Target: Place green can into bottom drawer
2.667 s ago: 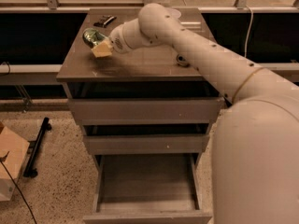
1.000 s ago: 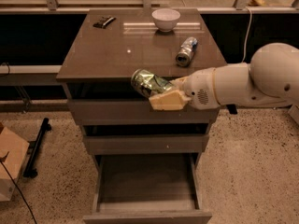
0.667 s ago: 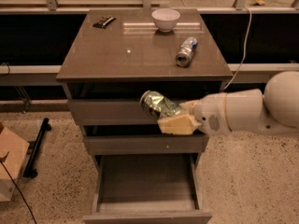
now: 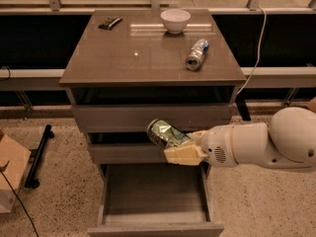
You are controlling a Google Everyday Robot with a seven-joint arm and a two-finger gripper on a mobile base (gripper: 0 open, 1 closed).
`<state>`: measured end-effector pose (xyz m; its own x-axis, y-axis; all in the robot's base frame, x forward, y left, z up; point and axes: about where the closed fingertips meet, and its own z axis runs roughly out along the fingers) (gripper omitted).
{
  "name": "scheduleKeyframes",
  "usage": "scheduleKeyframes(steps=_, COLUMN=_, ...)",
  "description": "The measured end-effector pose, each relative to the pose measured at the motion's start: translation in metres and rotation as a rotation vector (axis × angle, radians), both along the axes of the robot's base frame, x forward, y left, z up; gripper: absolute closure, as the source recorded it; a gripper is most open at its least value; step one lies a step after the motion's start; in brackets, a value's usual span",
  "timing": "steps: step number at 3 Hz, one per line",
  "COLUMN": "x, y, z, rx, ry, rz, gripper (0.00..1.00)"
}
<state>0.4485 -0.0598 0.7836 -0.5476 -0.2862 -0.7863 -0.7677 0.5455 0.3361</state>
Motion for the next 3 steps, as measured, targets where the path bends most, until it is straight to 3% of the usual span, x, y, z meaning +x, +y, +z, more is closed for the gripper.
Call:
scheduleKeyframes(steps=2, x=0.014, y=0.003, z=-0.042, rx=-0.049, ry=0.028, rz=0.042, gripper=1.0)
scheduleKeyframes(steps=3, x=0.024, y=0.0, z=-0.081, rx=-0.064, ry=0.047, rz=0.029, gripper=1.0)
